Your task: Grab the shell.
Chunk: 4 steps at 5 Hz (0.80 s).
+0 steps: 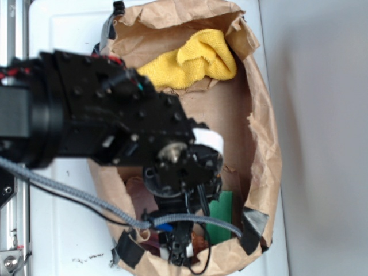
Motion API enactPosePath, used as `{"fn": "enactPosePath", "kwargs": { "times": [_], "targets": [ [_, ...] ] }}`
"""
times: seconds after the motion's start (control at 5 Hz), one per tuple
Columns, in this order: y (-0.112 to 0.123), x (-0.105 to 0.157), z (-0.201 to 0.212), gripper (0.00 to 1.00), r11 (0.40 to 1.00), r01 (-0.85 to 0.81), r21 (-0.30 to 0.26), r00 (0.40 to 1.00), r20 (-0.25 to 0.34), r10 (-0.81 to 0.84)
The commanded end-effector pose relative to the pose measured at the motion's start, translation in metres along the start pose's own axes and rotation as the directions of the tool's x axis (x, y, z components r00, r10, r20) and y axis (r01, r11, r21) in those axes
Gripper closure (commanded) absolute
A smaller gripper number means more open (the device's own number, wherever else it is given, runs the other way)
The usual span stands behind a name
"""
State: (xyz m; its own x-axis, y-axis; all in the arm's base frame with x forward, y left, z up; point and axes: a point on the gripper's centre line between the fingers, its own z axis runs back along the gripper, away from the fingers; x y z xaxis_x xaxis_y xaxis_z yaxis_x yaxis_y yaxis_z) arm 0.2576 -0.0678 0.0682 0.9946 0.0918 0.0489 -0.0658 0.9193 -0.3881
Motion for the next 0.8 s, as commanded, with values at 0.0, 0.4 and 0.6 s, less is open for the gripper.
{"fn": "enactPosePath", "kwargs": {
  "times": [0.0, 0.4, 0.6],
  "targets": [
    [-0.023, -0.005, -0.038, 0.00, 0.998, 0.060, 0.024, 0.998, -0.002, -0.060],
    [-0.022, -0.002, -0.064, 0.00, 0.990, 0.096, 0.105, 0.995, 0.008, -0.097],
    [-0.013, 0.003, -0.068, 0.19, 0.985, 0.061, 0.162, 0.998, -0.003, -0.062]
  ]
}}
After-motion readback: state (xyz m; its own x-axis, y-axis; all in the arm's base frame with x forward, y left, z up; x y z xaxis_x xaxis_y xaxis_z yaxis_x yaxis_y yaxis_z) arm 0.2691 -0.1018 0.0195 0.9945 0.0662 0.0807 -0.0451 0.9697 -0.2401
